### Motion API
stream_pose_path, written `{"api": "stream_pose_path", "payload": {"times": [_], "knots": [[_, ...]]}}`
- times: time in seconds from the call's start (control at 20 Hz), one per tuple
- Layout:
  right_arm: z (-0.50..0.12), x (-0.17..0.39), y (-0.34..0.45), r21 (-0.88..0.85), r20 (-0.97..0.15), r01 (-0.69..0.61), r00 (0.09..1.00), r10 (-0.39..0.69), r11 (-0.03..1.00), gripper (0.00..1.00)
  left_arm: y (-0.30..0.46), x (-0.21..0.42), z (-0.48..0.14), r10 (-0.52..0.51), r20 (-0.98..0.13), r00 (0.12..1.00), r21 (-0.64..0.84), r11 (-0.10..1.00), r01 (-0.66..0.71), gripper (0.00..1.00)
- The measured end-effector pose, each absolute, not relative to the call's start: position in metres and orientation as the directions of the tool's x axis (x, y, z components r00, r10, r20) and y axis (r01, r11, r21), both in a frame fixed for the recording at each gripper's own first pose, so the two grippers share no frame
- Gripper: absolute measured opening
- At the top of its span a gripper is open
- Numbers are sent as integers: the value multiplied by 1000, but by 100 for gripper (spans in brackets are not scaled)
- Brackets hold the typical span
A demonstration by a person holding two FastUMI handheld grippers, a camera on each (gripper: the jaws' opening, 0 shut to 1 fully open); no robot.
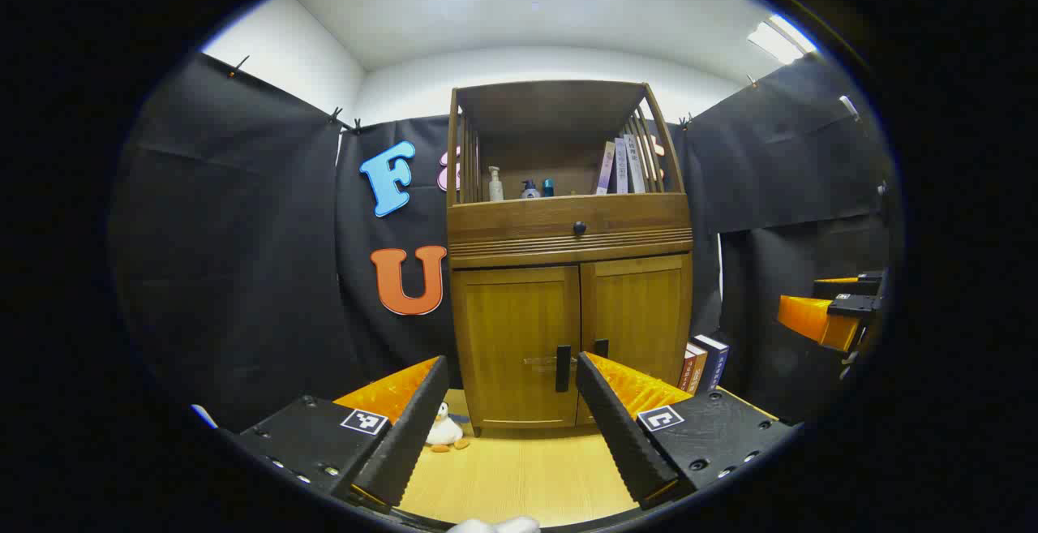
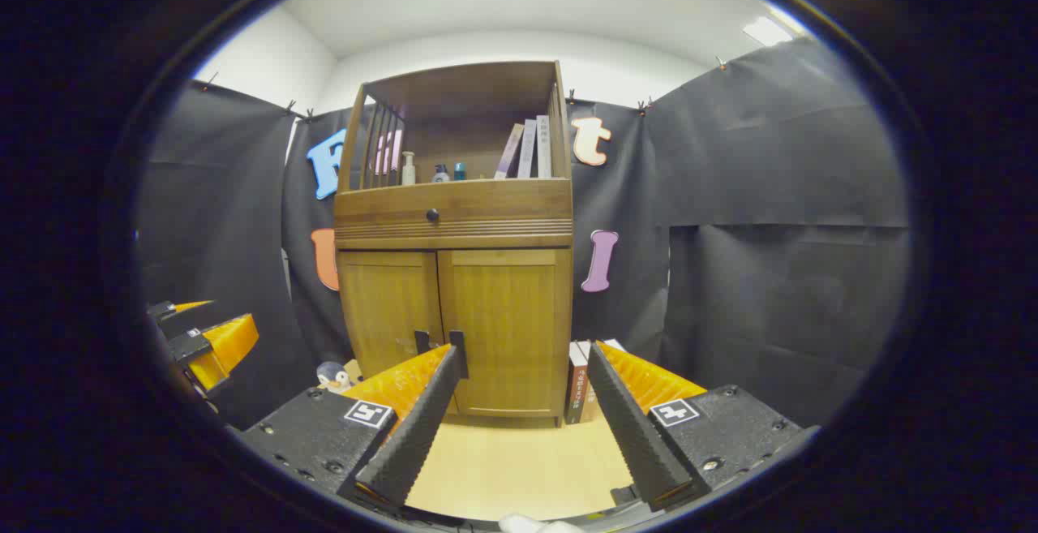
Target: Open the right door of the double-door shoe cabinet with the right hand, and open the left door with the left hand.
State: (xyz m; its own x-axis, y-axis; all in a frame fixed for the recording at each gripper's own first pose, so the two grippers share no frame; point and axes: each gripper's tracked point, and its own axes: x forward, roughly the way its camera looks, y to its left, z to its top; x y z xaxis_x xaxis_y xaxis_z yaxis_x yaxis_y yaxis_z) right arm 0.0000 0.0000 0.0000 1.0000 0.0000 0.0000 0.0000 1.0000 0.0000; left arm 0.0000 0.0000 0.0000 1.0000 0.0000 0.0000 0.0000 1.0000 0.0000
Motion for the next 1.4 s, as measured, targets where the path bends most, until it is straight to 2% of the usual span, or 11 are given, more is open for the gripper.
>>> {"api": "stream_pose_path", "payload": {"times": [0.05,0.3,0.35,0.4,0.8,1.1,1.4], "knots": [[0,-1,3,-3,0,-5,1000,5,1000,99,2,1,-2,5,-8,1000,-7,1000,-5,96],[-1,2,9,-11,-2,-2,1000,2,1000,99,7,6,3,22,6,1000,5,1000,-22,96],[0,5,9,-9,-2,-3,1000,3,1000,99,5,7,4,18,7,1000,6,1000,-18,100],[1,5,8,-10,5,1,1000,0,1000,99,4,8,7,14,14,1000,6,1000,-15,96],[-1,14,12,-17,0,2,1000,-2,1000,99,4,16,2,20,3,1000,16,1000,-20,96],[-14,47,12,-20,-21,16,1000,-16,1000,99,11,19,-5,30,-15,999,6,1000,-30,96],[-72,101,28,-42,-96,-8,995,4,999,99,22,16,-21,49,-41,998,9,999,-49,96]]}}
